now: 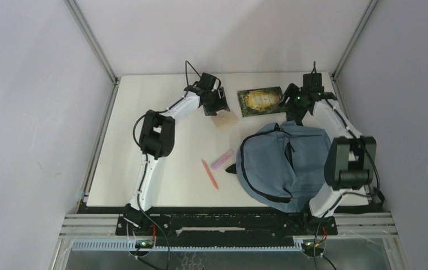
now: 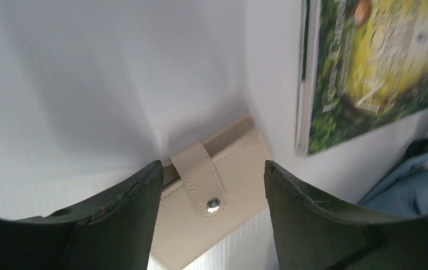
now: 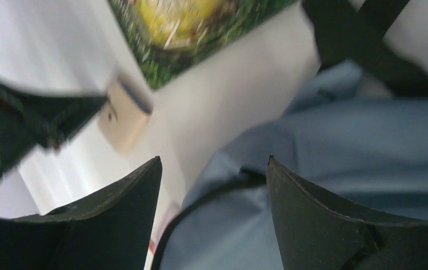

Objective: Pack the student bag
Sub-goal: Move the personal item to the center of the board, then move the book to the center of the board.

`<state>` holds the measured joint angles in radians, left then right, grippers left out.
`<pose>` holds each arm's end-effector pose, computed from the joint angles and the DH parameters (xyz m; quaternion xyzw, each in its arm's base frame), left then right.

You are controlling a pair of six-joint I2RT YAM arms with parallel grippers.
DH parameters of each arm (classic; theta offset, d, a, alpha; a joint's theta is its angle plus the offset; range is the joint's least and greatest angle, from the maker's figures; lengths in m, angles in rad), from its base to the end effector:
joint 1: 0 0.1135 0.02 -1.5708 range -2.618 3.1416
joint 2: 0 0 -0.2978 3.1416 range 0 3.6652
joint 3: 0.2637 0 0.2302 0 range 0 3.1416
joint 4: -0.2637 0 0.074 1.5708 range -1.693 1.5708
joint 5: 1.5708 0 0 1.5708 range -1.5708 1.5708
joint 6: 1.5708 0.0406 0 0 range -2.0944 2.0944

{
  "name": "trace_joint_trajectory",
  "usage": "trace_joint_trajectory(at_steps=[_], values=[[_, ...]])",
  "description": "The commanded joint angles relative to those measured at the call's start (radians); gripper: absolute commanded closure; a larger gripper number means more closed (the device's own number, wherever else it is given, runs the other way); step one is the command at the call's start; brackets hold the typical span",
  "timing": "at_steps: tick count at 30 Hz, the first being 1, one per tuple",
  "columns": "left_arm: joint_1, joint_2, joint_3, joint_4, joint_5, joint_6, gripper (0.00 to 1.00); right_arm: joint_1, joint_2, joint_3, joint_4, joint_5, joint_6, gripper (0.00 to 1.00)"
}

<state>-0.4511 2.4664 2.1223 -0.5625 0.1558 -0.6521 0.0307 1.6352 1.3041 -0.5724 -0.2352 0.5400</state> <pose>0.4943 -0.2464 0.1913 -0.0693 0.9403 -0.2330 0.2383 0.3386 0.0199 0.3060 0.1992 0.9177 0.1979 0.2809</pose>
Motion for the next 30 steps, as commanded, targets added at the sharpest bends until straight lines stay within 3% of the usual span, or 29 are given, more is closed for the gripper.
trace_joint_trajectory(at_steps=[1, 6, 16, 24, 30], values=[[-0.042, -0.147, -0.197, -0.041, 0.035, 0.087, 0.29, -0.023, 0.166, 0.210, 0.006, 0.047, -0.008, 0.25], [-0.080, -0.260, -0.397, 0.001, 0.051, 0.117, 0.29, -0.022, 0.368, 0.440, -0.029, 0.128, 0.007, 0.25], [-0.151, -0.579, -0.618, -0.009, -0.023, 0.169, 0.27, -0.052, 0.764, 0.940, -0.200, 0.199, 0.035, 0.18], [-0.096, -0.845, -0.804, 0.044, -0.059, 0.102, 0.26, -0.069, 0.856, 1.003, -0.196, 0.174, 0.053, 0.10], [-0.003, -0.972, -0.898, 0.080, -0.068, 0.045, 0.25, -0.035, 0.969, 1.111, -0.221, 0.050, 0.037, 0.02]])
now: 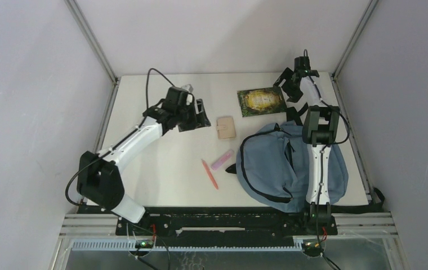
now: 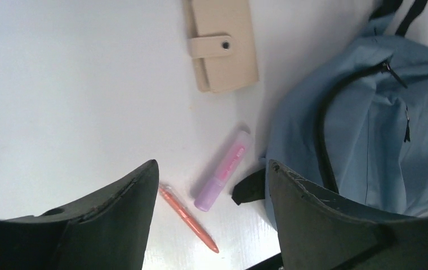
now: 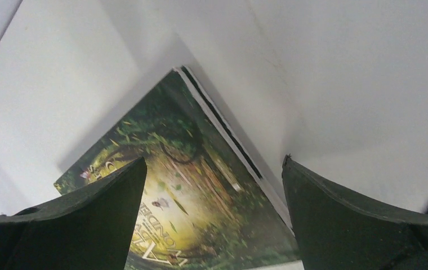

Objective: Pack the student bag
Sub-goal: Move the book to the center of the board.

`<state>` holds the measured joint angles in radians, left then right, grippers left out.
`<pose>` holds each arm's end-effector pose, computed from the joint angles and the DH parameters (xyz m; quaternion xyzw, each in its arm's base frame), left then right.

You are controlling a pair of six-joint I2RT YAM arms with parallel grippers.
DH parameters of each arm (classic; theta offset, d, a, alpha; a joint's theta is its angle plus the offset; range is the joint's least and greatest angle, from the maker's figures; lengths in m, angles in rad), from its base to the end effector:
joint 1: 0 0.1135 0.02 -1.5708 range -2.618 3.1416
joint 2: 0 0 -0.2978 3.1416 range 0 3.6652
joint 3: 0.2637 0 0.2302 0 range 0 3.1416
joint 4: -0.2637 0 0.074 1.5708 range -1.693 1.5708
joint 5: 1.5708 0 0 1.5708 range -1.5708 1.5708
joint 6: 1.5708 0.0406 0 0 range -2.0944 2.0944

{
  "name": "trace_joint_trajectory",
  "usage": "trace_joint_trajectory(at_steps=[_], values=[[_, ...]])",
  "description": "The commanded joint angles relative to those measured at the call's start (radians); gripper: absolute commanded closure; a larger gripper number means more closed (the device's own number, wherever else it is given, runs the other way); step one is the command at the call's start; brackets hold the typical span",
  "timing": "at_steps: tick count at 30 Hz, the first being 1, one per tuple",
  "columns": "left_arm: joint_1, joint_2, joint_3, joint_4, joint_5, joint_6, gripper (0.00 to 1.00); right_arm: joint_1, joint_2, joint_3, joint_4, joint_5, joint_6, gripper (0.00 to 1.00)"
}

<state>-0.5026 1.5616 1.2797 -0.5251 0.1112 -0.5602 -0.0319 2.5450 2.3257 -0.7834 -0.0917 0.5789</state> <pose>0.2840 -0.1612 0.3245 -0.0060 0.9267 -0.2330 0.2947 0.5577 -0.0141 0.1946 0.2761 0.9184 0.1180 0.2577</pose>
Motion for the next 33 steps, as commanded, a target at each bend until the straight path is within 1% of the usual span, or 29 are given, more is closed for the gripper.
trace_joint_trajectory(at_steps=[1, 2, 7, 15, 25, 29, 33], values=[[0.061, -0.078, -0.065, 0.043, -0.026, -0.047, 0.25, 0.029, 0.074, 0.105, -0.008, -0.112, -0.003, 0.01], [0.073, -0.087, -0.074, 0.042, -0.026, -0.047, 0.25, 0.059, 0.084, 0.113, 0.002, -0.136, 0.001, 0.01], [0.130, -0.110, -0.123, 0.043, -0.014, -0.050, 0.25, 0.120, 0.094, 0.111, 0.072, -0.232, 0.005, 0.00], [0.225, -0.094, -0.173, 0.041, -0.005, -0.074, 0.24, 0.234, 0.095, 0.107, 0.153, -0.377, 0.017, 0.00], [0.316, -0.094, -0.214, 0.051, 0.006, -0.118, 0.23, 0.380, 0.092, 0.088, 0.198, -0.472, -0.026, 0.00], [0.366, -0.080, -0.232, 0.058, 0.006, -0.148, 0.19, 0.448, 0.080, 0.069, 0.190, -0.510, -0.054, 0.00], [0.415, -0.073, -0.257, 0.063, 0.013, -0.174, 0.19, 0.513, 0.041, 0.024, 0.186, -0.511, -0.083, 0.00]])
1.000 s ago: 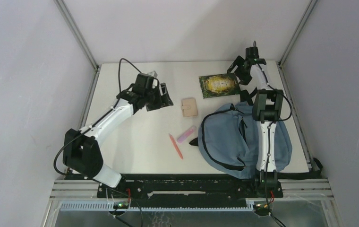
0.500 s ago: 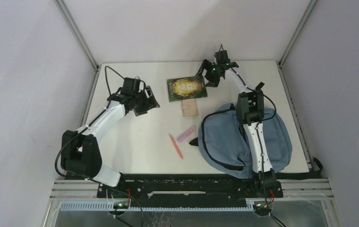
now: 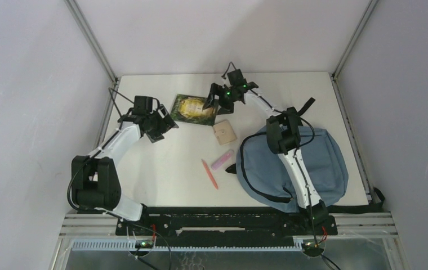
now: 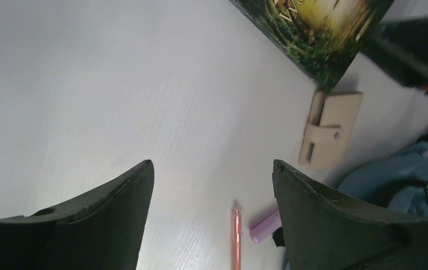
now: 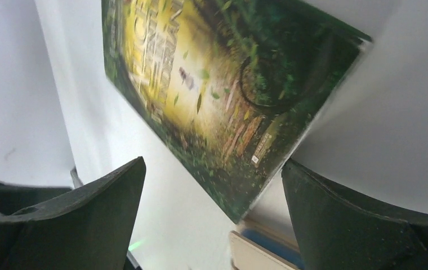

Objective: Pack the student bag
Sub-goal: Move the book to the center of the board.

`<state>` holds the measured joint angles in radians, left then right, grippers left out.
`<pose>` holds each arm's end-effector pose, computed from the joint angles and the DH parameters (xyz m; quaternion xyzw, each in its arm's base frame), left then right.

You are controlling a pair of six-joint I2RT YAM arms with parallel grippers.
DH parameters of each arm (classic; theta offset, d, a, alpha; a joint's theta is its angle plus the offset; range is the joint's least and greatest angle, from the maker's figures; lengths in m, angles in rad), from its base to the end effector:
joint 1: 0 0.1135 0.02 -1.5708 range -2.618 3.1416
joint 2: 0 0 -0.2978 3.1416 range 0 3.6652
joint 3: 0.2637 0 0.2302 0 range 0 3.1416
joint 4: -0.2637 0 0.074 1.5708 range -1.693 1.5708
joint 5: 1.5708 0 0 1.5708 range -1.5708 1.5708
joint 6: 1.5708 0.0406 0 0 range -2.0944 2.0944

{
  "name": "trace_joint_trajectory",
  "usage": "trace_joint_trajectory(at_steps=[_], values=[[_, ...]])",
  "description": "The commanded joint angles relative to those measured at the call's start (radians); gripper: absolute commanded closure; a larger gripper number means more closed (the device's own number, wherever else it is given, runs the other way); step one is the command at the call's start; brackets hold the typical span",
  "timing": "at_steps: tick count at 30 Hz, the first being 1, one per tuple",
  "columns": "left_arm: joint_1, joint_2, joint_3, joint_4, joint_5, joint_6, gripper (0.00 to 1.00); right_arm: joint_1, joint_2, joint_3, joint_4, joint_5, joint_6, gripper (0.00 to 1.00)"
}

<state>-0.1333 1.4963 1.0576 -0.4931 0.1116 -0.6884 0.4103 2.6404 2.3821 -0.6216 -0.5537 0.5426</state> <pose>0.2895 -0.0434 0.2786 -0.2429 0.9164 -0.1738 0.2664 0.5238 0.2511 0.1742 -0.0325 0.9092 0.3779 0.1715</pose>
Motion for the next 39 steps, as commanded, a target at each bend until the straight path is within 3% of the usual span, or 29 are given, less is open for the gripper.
trace_joint_trajectory(at_steps=[1, 7, 11, 14, 18, 22, 29, 34, 39], values=[[0.058, -0.010, -0.045, 0.035, 0.017, -0.053, 0.18, 0.084, -0.064, -0.043, 0.024, -0.050, -0.052, 0.00], [0.112, -0.032, -0.094, 0.059, 0.034, -0.086, 0.19, 0.160, -0.162, -0.165, 0.054, -0.094, -0.061, 0.01], [0.130, -0.065, -0.123, 0.062, 0.017, -0.103, 0.19, 0.188, -0.220, -0.177, -0.017, -0.098, -0.143, 0.01], [0.130, -0.104, -0.148, 0.068, 0.006, -0.110, 0.19, 0.170, -0.291, -0.231, -0.030, -0.020, -0.166, 0.01], [0.156, -0.131, -0.172, 0.086, 0.008, -0.126, 0.19, 0.105, -0.362, -0.340, 0.071, 0.107, -0.082, 0.01], [0.158, -0.103, -0.181, 0.112, 0.046, -0.149, 0.18, 0.050, -0.286, -0.271, 0.091, 0.183, 0.015, 0.01], [0.159, 0.017, -0.153, 0.118, 0.138, -0.123, 0.18, 0.008, -0.009, 0.090, 0.066, 0.191, 0.164, 0.01], [0.165, 0.041, -0.148, 0.129, 0.154, -0.141, 0.18, 0.016, 0.066, 0.102, 0.223, 0.122, 0.298, 0.01], [0.184, 0.078, -0.131, 0.148, 0.176, -0.155, 0.18, 0.070, 0.099, 0.127, 0.256, 0.083, 0.309, 0.00]])
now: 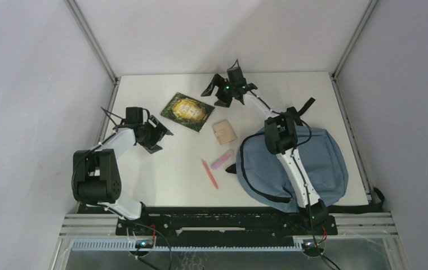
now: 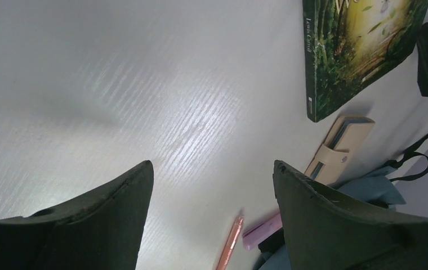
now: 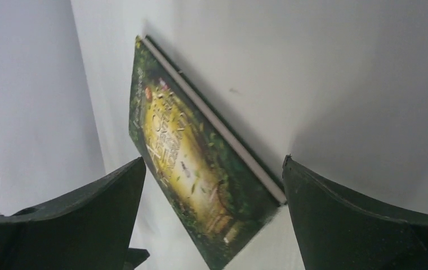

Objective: Pack the student bag
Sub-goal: Move the book to the center of the board.

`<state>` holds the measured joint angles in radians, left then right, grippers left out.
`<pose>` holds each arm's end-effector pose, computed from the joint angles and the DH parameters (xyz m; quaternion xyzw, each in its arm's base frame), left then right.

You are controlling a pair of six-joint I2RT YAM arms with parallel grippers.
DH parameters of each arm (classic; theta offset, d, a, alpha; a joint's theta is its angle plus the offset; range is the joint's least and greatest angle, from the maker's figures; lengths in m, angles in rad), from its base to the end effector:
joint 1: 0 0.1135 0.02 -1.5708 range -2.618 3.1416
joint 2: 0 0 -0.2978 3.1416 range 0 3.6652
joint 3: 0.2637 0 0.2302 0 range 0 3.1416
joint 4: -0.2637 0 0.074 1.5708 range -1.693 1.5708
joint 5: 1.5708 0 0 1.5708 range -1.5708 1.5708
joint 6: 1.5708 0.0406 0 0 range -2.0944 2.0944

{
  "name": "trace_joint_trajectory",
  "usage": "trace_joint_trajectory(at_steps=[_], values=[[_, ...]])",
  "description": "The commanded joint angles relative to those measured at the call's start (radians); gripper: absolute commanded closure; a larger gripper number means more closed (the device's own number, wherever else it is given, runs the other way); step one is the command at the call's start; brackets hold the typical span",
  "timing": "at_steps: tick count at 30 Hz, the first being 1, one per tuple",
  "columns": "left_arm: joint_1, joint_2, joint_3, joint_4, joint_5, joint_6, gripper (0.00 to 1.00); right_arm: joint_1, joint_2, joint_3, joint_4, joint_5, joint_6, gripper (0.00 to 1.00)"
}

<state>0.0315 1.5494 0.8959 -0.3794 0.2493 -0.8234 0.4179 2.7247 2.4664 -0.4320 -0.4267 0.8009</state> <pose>0.2848 -0.0010 0.2264 -0.3665 0.8842 -0.2123 0.1970 0.5489 0.2621 0.1647 0.0797 0.8851 0.3955 0.2319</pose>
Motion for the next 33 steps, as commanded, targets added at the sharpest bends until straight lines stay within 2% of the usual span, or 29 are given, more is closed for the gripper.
trace_joint_trajectory(at_steps=[1, 5, 13, 18, 21, 28, 33], values=[[0.024, 0.036, 0.037, 0.032, 0.044, -0.020, 0.18, 0.072, 0.014, 0.038, 0.066, -0.053, 0.049, 0.00], [0.053, 0.060, 0.042, 0.037, 0.064, -0.024, 0.18, 0.120, -0.004, 0.007, 0.039, -0.099, 0.012, 0.01], [0.203, -0.030, 0.037, -0.090, 0.048, 0.082, 0.18, 0.270, -0.227, -0.361, 0.077, -0.163, -0.096, 0.03], [0.239, -0.067, 0.056, -0.144, 0.008, 0.129, 0.18, 0.370, -0.319, -0.430, 0.023, -0.288, -0.204, 0.04], [0.239, -0.046, 0.097, -0.165, 0.003, 0.144, 0.18, 0.371, -0.409, -0.500, -0.010, -0.269, -0.257, 0.05], [0.238, 0.015, 0.242, -0.210, -0.102, 0.160, 0.18, 0.279, -0.695, -0.805, 0.064, -0.151, -0.226, 0.05], [0.226, 0.136, 0.400, -0.222, -0.165, 0.160, 0.19, 0.276, -0.837, -0.913, 0.046, -0.074, -0.247, 0.05]])
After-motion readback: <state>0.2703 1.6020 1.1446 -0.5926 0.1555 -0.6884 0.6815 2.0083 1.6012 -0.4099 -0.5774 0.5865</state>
